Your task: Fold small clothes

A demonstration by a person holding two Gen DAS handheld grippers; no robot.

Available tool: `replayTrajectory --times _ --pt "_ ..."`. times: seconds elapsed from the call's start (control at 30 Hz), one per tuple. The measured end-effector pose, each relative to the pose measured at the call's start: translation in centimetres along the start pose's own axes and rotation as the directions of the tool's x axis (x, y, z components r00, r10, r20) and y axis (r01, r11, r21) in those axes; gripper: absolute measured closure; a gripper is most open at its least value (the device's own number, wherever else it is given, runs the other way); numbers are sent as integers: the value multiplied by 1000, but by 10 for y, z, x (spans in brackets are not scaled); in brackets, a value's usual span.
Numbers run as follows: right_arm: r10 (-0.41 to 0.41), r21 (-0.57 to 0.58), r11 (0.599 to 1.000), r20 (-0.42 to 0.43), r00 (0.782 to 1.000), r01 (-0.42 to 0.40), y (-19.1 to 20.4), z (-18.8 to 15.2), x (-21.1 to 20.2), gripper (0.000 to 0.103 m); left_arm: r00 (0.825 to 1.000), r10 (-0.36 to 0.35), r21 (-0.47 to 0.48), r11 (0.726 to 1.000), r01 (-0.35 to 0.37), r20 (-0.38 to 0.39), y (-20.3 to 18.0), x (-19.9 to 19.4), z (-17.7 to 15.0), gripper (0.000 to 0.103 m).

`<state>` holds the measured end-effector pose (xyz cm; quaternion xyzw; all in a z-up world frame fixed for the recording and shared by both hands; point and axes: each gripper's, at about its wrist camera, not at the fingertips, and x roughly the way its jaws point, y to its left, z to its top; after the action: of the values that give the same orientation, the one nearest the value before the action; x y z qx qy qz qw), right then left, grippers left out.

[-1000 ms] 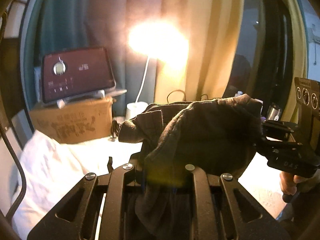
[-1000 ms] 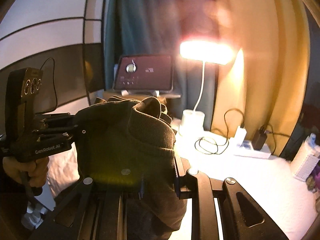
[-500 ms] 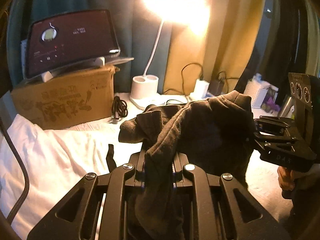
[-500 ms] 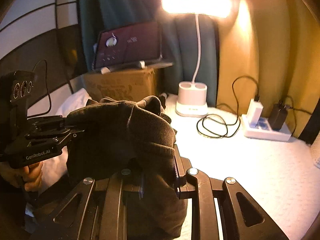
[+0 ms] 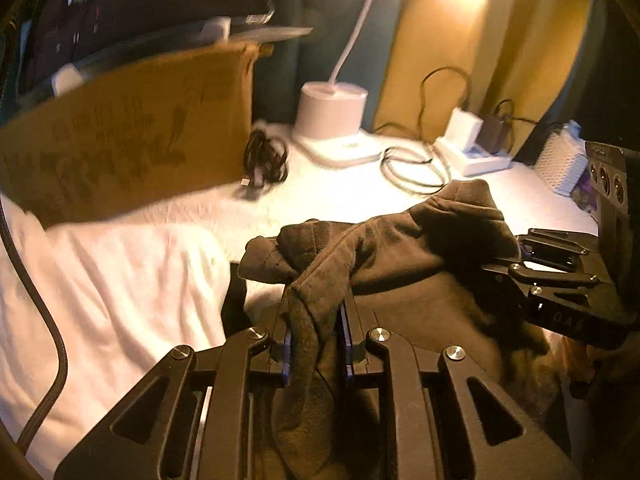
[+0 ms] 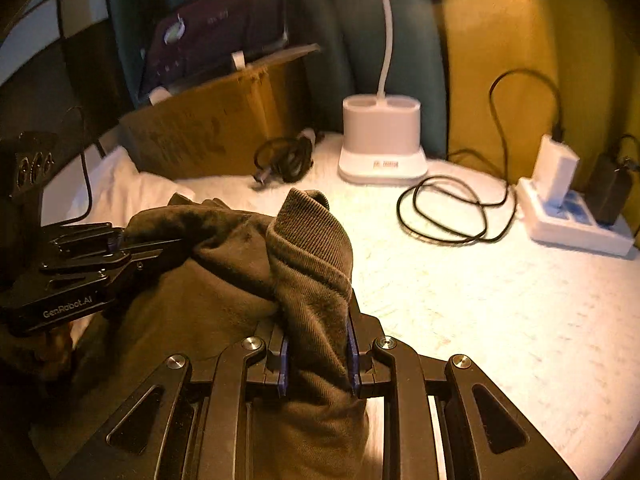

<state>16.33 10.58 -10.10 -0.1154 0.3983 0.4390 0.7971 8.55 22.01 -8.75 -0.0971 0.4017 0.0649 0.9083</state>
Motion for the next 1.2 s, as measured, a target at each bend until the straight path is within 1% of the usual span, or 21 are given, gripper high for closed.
replayTrajectory --times 0.07,0.1,0.13,0.17,0.2,0.23,0.27,0.3,0.5,0.63,0.7,0.73,0.87,0.93,1.0,1.07,1.2 --pt "-8 6 1000 -25 1000 8 -3 0 11 81 1000 3 -25 1000 -3 -17 5 5 0 86" --pt "-12 11 1000 -33 999 12 -4 -1 15 77 1000 6 -37 999 -7 -25 8 7 -1 86" --pt "-25 12 1000 -33 999 25 -5 -1 17 69 999 9 -47 999 -11 -32 10 9 -1 86" --pt "-36 15 999 -35 999 37 -7 -3 19 64 999 14 -58 998 -16 -37 12 11 -1 86" --pt "-46 28 999 -40 998 47 -10 -3 21 54 999 16 -69 997 -19 -41 14 11 -1 86" --pt "-44 46 998 -46 998 46 -14 -3 22 48 999 9 -79 997 -13 -44 16 11 -1 86" --pt "-37 66 997 -49 998 40 -18 -3 22 46 999 7 -85 996 -11 -47 17 11 -1 82" --pt "-28 79 996 -49 998 32 -21 -4 23 45 999 11 -90 996 -16 -52 18 12 -2 81" --pt "-36 86 995 -45 998 39 -21 -5 21 44 998 29 -88 996 -34 -56 18 12 -1 80" --pt "-50 101 993 -45 998 54 -23 -4 15 44 997 69 -108 992 -72 -31 21 5 2 80" --pt "-70 107 991 -39 997 74 -25 -3 11 44 995 96 -95 991 -98 -21 22 3 3 80" --pt "-71 118 990 -34 997 75 -27 -2 8 42 995 101 -90 991 -103 -23 22 4 2 80" --pt "-104 133 985 -39 994 108 -31 1 -1 41 993 111 -90 990 -113 -29 24 4 1 80" --pt "-152 115 981 -38 988 156 -31 -1 -6 41 993 115 -98 988 -118 -29 27 6 0 80" --pt "-176 104 978 -47 983 180 -33 -4 -5 41 994 105 -108 988 -109 -39 30 11 0 80" --pt "-172 114 977 -67 983 179 -37 -7 0 41 992 116 -97 988 -120 -39 28 11 0 80" --pt "-179 106 977 -65 982 186 -39 -10 1 41 990 131 -88 987 -134 -46 26 7 0 80"
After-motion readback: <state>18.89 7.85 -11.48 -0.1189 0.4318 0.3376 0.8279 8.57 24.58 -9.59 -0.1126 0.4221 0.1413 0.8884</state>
